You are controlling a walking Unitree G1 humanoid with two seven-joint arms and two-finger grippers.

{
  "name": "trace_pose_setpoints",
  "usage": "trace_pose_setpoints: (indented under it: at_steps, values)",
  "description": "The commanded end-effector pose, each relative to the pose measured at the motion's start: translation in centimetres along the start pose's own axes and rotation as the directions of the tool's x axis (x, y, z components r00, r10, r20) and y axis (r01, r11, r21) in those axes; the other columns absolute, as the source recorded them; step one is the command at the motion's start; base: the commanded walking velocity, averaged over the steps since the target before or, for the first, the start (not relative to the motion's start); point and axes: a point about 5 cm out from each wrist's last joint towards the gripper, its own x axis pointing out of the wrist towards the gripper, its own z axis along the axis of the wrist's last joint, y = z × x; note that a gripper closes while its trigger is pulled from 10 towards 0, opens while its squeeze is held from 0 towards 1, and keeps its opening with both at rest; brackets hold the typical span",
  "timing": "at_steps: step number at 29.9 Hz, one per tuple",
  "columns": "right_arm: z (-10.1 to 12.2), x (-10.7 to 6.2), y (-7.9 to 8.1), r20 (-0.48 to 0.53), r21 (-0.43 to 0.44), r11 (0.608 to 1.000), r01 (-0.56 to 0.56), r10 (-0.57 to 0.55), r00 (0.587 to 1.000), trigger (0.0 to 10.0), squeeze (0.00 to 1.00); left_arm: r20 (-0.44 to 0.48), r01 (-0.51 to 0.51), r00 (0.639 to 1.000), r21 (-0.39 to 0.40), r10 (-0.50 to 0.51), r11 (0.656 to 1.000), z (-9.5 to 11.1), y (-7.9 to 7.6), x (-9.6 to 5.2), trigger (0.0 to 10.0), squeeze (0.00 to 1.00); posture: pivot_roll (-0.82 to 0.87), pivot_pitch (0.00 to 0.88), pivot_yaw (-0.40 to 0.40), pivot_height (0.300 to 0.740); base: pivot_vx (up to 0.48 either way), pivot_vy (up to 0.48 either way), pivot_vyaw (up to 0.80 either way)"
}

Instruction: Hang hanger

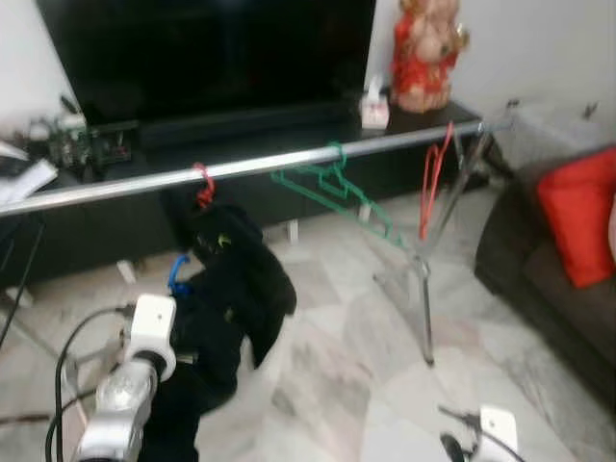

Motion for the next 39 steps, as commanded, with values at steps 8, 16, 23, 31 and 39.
trace_pose_setpoints:
  at_steps: [8, 16, 23, 31, 39]
  values:
    - [0.0, -0.1, -0.8, -0.004, 0.01, 1.0, 0.023, -0.023, 1.0, 10.0, 0.0, -0.056, -0.168, 0.983, 0.092, 0.174, 0.981, -0.6, 2.1, 0.0, 10.0, 0.0, -0.04, 0.0, 0.01, 0.74, 0.117, 0.0, 0.0]
    - [0.1, -0.1, -0.9, -0.001, 0.012, 1.0, 0.028, -0.028, 1.0, 10.0, 0.0, -0.13, -0.386, 0.908, 0.114, 0.398, 0.916, -1.9, 4.8, -0.9, 10.0, 0.0, -0.04, 0.002, 0.008, 0.74, 0.0, 0.0, 0.0]
    - [0.2, -0.1, -0.9, 0.0, 0.012, 1.0, 0.028, -0.028, 1.0, 10.0, 0.0, -0.109, -0.395, 0.91, 0.075, 0.401, 0.916, -2.0, 4.7, -1.0, 10.0, 0.0, -0.04, 0.01, 0.004, 0.74, 0.0, 0.0, 0.0]
    - [0.5, -0.1, -0.9, 0.011, -0.014, 1.0, 0.025, -0.025, 1.0, 10.0, 0.0, -0.098, -0.405, 0.908, 0.041, 0.407, 0.913, -1.8, 4.4, -0.9, 10.0, 0.0, -0.04, 0.016, 0.002, 0.74, 0.0, 0.0, 0.46]
    - [0.4, 0.0, -0.8, 0.003, -0.017, 1.0, 0.015, -0.015, 1.0, 10.0, 0.0, -0.089, -0.399, 0.912, 0.028, 0.4, 0.916, -1.7, 4.3, -0.7, 10.0, 0.0, -0.04, 0.018, 0.002, 0.74, 0.0, 0.0, 0.8]
